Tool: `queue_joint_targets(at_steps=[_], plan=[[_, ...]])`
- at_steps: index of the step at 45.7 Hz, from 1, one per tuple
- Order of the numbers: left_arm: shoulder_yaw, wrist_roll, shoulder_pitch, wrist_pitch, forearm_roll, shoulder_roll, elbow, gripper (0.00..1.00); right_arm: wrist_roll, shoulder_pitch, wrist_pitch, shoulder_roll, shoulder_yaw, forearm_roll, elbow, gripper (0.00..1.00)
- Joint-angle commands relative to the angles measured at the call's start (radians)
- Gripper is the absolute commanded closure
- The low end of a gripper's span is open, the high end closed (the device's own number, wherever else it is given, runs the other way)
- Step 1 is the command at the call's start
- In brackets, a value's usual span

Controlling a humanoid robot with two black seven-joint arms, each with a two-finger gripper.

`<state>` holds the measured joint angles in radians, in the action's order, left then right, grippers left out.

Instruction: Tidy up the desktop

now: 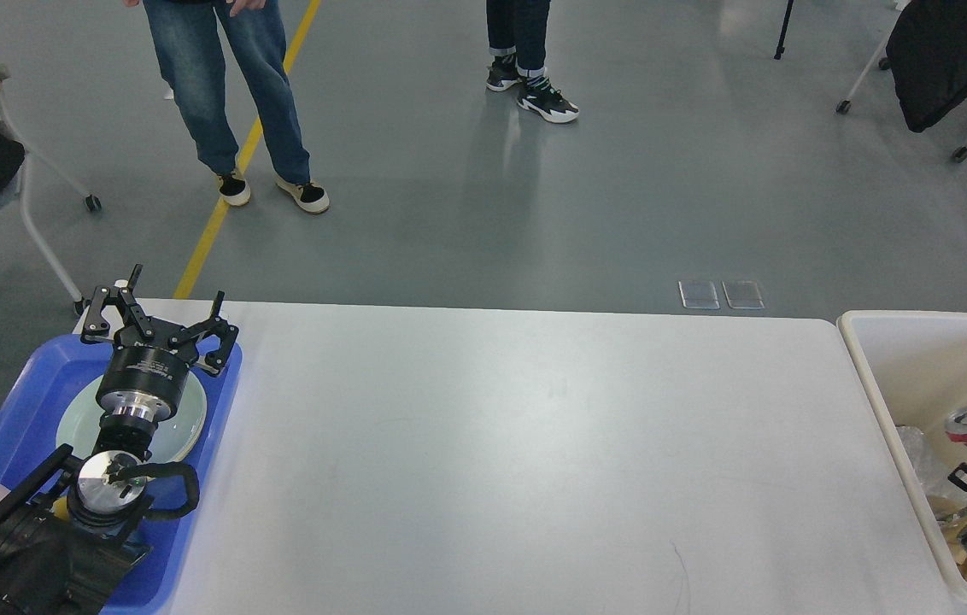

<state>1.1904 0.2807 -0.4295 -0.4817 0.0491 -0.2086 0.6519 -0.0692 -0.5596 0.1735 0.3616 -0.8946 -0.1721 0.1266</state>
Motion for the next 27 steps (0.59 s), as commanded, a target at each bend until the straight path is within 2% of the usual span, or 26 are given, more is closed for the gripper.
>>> queue_joint_targets(at_steps=[1, 7, 9, 12, 27], plan=[[0.0, 0.0, 0.0, 0.0, 0.0, 0.0, 0.0, 0.04, 0.0, 0.007, 0.006, -0.007, -0.004, 0.0, 0.001, 1.0], [0.0, 0.0, 0.0, 0.0, 0.0, 0.0, 0.0, 0.04, 0.0, 0.026, 0.011, -0.015, -0.007, 0.0, 0.001, 0.98], [0.0, 0.0, 0.0, 0.0, 0.0, 0.0, 0.0, 0.04, 0.0, 0.026, 0.015, -0.015, -0.007, 0.0, 0.001, 0.68], [0.0, 0.0, 0.0, 0.0, 0.0, 0.0, 0.0, 0.04, 0.0, 0.02, 0.041, -0.013, -0.003, 0.0, 0.001, 0.0], [0.0, 0.0, 0.0, 0.0, 0.0, 0.0, 0.0, 0.04, 0.003, 0.009, 0.057, -0.006, 0.005, -0.001, 0.008, 0.0]])
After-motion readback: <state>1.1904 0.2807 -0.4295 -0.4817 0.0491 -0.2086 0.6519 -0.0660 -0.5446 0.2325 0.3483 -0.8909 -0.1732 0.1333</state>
